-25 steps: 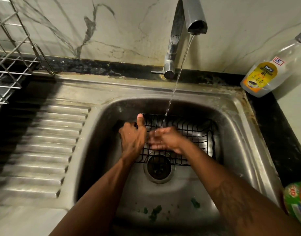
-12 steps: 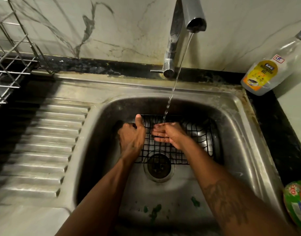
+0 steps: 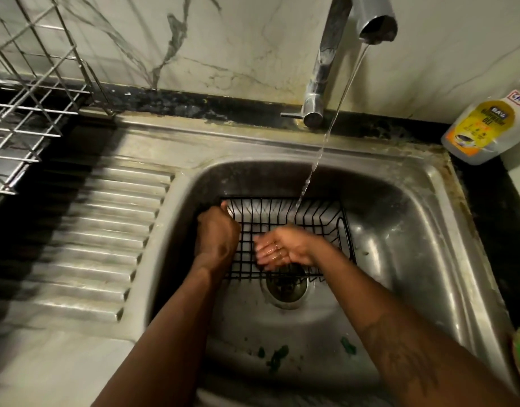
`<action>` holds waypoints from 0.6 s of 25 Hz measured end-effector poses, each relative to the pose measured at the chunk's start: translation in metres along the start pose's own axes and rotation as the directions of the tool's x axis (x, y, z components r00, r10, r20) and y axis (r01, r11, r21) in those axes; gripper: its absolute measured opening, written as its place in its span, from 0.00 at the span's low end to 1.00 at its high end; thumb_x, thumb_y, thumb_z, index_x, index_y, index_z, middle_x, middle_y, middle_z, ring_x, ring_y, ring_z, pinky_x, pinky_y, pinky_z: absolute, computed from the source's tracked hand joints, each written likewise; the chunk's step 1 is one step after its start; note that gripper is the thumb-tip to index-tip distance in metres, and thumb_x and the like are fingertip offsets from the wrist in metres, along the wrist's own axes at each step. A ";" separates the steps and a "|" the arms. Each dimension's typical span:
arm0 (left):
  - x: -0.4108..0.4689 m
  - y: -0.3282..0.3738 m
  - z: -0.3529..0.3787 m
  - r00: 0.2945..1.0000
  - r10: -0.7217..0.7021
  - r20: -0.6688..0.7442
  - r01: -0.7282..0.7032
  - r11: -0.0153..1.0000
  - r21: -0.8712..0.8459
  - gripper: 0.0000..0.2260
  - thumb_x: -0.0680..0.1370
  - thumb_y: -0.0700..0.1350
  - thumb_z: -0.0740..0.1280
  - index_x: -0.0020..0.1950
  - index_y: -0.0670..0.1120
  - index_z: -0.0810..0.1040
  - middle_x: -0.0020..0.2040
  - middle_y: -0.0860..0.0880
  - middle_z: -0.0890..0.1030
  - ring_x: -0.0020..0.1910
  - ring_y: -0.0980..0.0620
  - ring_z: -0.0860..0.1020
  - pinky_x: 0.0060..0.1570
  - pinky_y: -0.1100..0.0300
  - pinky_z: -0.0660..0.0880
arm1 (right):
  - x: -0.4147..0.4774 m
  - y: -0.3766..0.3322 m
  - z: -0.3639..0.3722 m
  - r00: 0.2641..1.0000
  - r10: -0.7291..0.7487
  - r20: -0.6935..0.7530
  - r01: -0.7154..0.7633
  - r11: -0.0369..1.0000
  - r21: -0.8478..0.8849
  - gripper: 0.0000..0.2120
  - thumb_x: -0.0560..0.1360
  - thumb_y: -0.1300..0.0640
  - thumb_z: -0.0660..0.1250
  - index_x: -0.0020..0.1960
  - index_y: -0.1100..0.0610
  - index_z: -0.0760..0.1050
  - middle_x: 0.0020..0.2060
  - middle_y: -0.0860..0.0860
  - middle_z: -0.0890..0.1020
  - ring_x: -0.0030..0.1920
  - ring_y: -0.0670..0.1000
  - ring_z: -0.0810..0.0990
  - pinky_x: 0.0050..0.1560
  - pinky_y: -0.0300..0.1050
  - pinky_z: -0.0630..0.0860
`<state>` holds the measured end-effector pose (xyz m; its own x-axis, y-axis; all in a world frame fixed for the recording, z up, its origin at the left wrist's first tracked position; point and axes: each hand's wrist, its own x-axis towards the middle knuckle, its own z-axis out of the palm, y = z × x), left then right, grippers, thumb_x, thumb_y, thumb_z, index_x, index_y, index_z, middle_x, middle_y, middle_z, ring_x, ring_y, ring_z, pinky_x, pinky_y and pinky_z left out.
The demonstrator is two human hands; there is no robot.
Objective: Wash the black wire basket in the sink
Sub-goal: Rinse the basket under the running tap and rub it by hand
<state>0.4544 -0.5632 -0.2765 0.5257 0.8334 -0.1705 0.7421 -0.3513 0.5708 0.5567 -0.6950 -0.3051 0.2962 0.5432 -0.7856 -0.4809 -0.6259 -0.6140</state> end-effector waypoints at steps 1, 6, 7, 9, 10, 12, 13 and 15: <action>-0.001 0.001 -0.001 1.000 0.014 -0.005 -0.014 1.000 -0.003 0.24 0.85 0.50 0.54 0.51 0.34 0.82 0.47 0.34 0.84 0.50 0.36 0.83 0.48 0.52 0.78 | 0.001 -0.001 0.002 0.997 0.020 0.070 -0.014 0.996 -0.087 0.10 0.78 0.62 0.70 0.58 0.63 0.79 0.50 0.60 0.86 0.50 0.57 0.87 0.43 0.49 0.84; -0.003 0.000 -0.002 1.000 0.010 -0.028 -0.009 1.000 0.001 0.27 0.85 0.54 0.51 0.48 0.37 0.82 0.42 0.39 0.85 0.45 0.40 0.84 0.48 0.50 0.82 | 0.007 -0.009 -0.041 0.920 -0.183 -0.347 0.205 0.978 0.028 0.09 0.80 0.64 0.67 0.58 0.66 0.79 0.49 0.62 0.85 0.46 0.55 0.87 0.45 0.46 0.84; -0.002 -0.002 -0.001 0.999 0.008 -0.031 -0.008 1.000 0.013 0.28 0.84 0.55 0.50 0.46 0.38 0.82 0.40 0.40 0.84 0.43 0.41 0.85 0.46 0.50 0.82 | 0.006 -0.007 -0.043 0.878 -0.201 -0.434 0.245 0.969 0.046 0.08 0.81 0.65 0.66 0.58 0.66 0.79 0.47 0.61 0.86 0.44 0.54 0.87 0.44 0.45 0.84; -0.004 -0.002 -0.001 0.999 0.017 -0.032 -0.016 0.999 0.045 0.28 0.84 0.55 0.50 0.47 0.37 0.82 0.40 0.40 0.84 0.42 0.41 0.85 0.45 0.50 0.82 | 0.003 0.001 -0.039 0.867 -0.148 -0.477 0.236 0.963 0.132 0.09 0.82 0.62 0.63 0.56 0.64 0.79 0.44 0.58 0.86 0.43 0.53 0.87 0.42 0.46 0.84; -0.006 -0.001 -0.003 0.999 0.032 -0.035 -0.030 0.998 0.059 0.27 0.85 0.53 0.50 0.48 0.36 0.82 0.40 0.39 0.84 0.44 0.40 0.84 0.47 0.50 0.82 | -0.001 0.005 -0.036 0.898 -0.077 -0.434 0.172 0.968 0.184 0.10 0.82 0.59 0.62 0.56 0.63 0.80 0.44 0.57 0.87 0.43 0.53 0.88 0.43 0.48 0.84; -0.008 -0.003 -0.003 0.999 0.045 -0.023 -0.044 0.998 0.051 0.26 0.86 0.52 0.50 0.49 0.35 0.82 0.42 0.38 0.84 0.45 0.39 0.84 0.49 0.48 0.82 | -0.016 0.011 -0.035 0.965 0.072 -0.251 -0.055 0.996 0.071 0.11 0.79 0.57 0.64 0.55 0.61 0.82 0.45 0.56 0.87 0.46 0.54 0.88 0.47 0.50 0.83; -0.007 -0.005 -0.004 0.998 0.052 -0.020 -0.051 0.998 0.038 0.27 0.86 0.52 0.50 0.49 0.35 0.81 0.42 0.38 0.84 0.45 0.39 0.84 0.49 0.48 0.82 | -0.022 0.012 -0.036 0.978 0.135 -0.162 -0.141 0.990 -0.026 0.11 0.78 0.57 0.66 0.55 0.61 0.82 0.46 0.56 0.87 0.49 0.55 0.87 0.51 0.51 0.83; -0.006 -0.007 -0.004 0.998 0.048 -0.034 -0.047 0.998 0.033 0.26 0.86 0.51 0.50 0.48 0.35 0.81 0.42 0.37 0.84 0.45 0.39 0.84 0.48 0.49 0.81 | -0.026 0.010 -0.036 0.979 0.149 -0.137 -0.146 0.989 0.030 0.11 0.78 0.57 0.65 0.56 0.60 0.82 0.48 0.55 0.87 0.51 0.55 0.86 0.55 0.54 0.82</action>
<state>0.4443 -0.5644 -0.2757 0.5462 0.8297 -0.1151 0.7299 -0.4041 0.5513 0.5739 -0.7350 -0.2937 0.3317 0.3617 -0.8713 -0.5432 -0.6819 -0.4899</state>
